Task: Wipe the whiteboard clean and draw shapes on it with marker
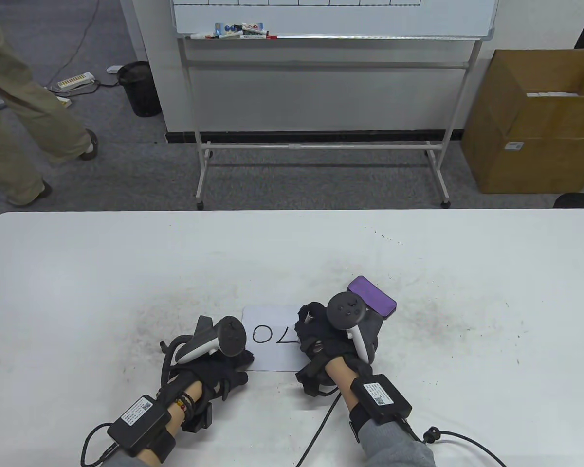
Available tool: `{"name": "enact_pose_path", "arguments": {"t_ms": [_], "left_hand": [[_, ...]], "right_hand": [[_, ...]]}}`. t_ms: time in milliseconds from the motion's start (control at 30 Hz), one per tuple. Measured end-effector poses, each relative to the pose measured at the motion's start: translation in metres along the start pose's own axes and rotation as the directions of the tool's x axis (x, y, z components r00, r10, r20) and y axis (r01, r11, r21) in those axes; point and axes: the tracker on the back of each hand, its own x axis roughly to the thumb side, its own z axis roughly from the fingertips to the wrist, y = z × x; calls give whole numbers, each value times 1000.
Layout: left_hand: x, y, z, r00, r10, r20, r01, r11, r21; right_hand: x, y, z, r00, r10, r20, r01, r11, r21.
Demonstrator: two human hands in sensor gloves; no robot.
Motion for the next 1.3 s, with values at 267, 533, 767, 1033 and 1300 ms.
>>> {"name": "enact_pose_path", "arguments": {"t_ms": [267,533,767,1033,1300], "left_hand": [[0,0,0,1000,-2,-3,2,1000,0],[0,0,0,1000,2,-2,-2,1000,-1],[-1,0,-1,1000,6,-1,-6,1000,-3],[-1,0,-1,1000,1,-2,-1,1000,-2],[0,0,-1,1000,-4,-6,4,1000,-2]], "right_hand": [[3,6,-2,1000,-17,25,17,1000,-5],[19,20,-16,999,-5,42,5,1000,-5],[24,24,-21,999,2,48,-2,1000,0],[14,-3,-24,997,-50,53,52,998,-44],[-5,-7,-21,998,-13,54,15,999,-41]]}}
